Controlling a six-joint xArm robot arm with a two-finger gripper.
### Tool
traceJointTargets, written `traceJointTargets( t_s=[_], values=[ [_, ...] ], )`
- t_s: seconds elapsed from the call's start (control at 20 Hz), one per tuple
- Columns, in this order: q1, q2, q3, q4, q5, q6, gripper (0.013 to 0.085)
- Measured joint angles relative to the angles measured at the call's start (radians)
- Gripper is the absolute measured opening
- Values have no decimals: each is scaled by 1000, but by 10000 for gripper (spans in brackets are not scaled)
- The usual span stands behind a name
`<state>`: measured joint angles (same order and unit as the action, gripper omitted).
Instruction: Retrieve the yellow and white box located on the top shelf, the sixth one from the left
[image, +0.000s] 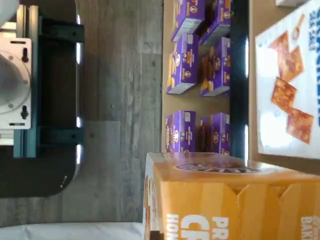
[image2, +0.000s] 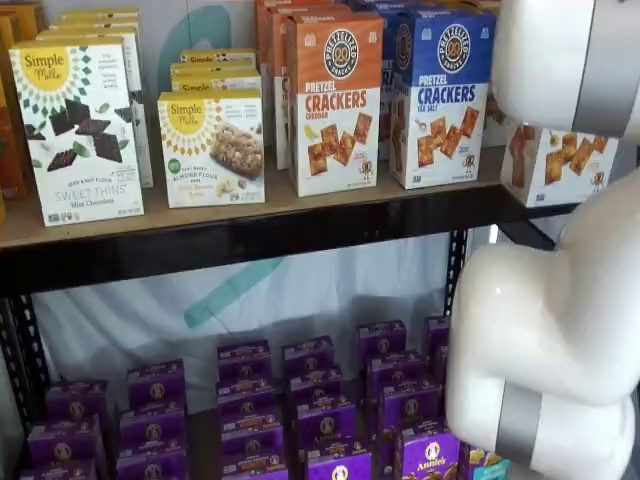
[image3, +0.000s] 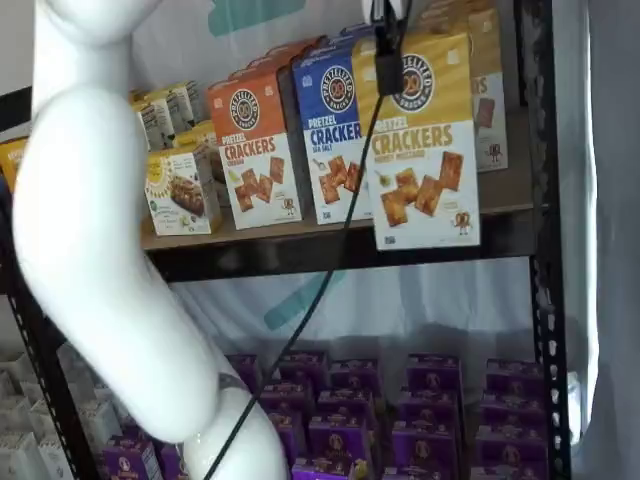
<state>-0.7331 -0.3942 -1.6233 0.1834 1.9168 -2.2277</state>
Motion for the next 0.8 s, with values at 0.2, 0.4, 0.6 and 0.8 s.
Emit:
traceJointTargets(
  t_s=[0.2,0.4,0.6,0.8],
  values=[
    [23,-41,42,-11,18,20,610],
    [46,-76,78,-16,28,42,610],
    [71,-105,109,-20,36,66,610],
    [101,-133,138,-27,42,93,610]
  ],
)
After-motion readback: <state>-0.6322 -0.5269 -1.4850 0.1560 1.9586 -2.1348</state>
